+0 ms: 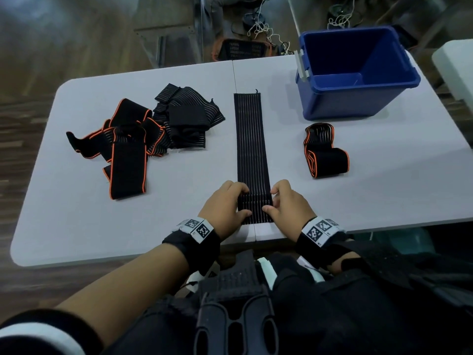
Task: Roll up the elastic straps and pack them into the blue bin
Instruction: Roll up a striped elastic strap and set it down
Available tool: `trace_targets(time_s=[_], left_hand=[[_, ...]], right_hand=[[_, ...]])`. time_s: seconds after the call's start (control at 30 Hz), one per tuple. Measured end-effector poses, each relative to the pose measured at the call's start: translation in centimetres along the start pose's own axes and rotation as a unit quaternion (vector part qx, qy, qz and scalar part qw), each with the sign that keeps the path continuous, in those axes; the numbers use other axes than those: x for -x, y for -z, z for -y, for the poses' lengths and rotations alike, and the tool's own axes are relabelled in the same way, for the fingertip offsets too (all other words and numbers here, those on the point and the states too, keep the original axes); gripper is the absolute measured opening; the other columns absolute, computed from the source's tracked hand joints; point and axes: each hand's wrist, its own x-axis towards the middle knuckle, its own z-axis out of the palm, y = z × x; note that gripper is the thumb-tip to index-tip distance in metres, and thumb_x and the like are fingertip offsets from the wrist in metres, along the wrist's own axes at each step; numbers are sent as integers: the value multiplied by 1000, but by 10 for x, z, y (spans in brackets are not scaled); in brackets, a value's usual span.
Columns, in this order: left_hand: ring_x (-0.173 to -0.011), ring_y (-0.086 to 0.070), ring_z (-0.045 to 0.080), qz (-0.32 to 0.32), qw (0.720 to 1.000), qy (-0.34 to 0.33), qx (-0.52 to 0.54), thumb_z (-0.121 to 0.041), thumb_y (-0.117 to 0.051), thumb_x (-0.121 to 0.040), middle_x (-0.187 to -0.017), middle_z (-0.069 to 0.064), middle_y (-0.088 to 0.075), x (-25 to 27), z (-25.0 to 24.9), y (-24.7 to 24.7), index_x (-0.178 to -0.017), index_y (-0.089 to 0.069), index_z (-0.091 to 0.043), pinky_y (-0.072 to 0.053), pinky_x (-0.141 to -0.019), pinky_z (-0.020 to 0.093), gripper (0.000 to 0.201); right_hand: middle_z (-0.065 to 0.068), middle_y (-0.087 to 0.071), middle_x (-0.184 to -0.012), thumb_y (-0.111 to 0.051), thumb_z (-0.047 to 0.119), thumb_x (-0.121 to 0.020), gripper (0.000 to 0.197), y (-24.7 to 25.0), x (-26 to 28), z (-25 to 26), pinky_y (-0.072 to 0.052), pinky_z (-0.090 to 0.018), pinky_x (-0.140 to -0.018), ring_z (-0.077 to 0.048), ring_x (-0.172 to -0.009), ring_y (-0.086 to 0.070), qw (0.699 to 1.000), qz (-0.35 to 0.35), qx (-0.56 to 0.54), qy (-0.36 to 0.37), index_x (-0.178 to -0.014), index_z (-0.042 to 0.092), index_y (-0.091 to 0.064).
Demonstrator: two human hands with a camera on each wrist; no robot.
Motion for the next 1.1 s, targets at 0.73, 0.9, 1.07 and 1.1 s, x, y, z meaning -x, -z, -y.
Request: trace_targets(time_s=[0.73,0.9,1.07,1.1], left_hand=[[-110,-53,28,52,964,-161,-204,-69,-73,-70,-129,3,-59,8,20,4,-127,-68,-25,-51,-91,41,72],[-109,-53,23,36,980,-144,-133,-46,-72,-84,-126,-1,-61,9,15,5,-133,-64,-24,-47,-97,38,54],[-88,-63,14,-7,997,-73,-28,-39,-67,-89,-97,-5,-72,7,8,11,-113,-71,-24,-48,-81,27,29],[-83,-64,11,-16,999,-47,-11,-40,-66,-90,-91,-7,-72,6,7,12,-111,-70,-25,-48,-77,25,26]], right_hand=[[1,-35,-151,-69,40,-87,69,-3,14,-4,-39,-38,-108,-24,-129,-40,969,74,207,113,-146,17,-41],[1,-45,-143,-63,23,-90,51,-3,13,-5,-42,-40,-103,-25,-121,-47,978,59,170,101,-139,19,-48],[0,-56,-123,-56,23,-97,27,4,5,-2,-46,-36,-95,-22,-109,-54,997,51,44,45,-124,19,-57],[0,-58,-120,-54,23,-98,24,5,2,-1,-46,-36,-93,-22,-107,-55,998,48,34,37,-121,20,-58]])
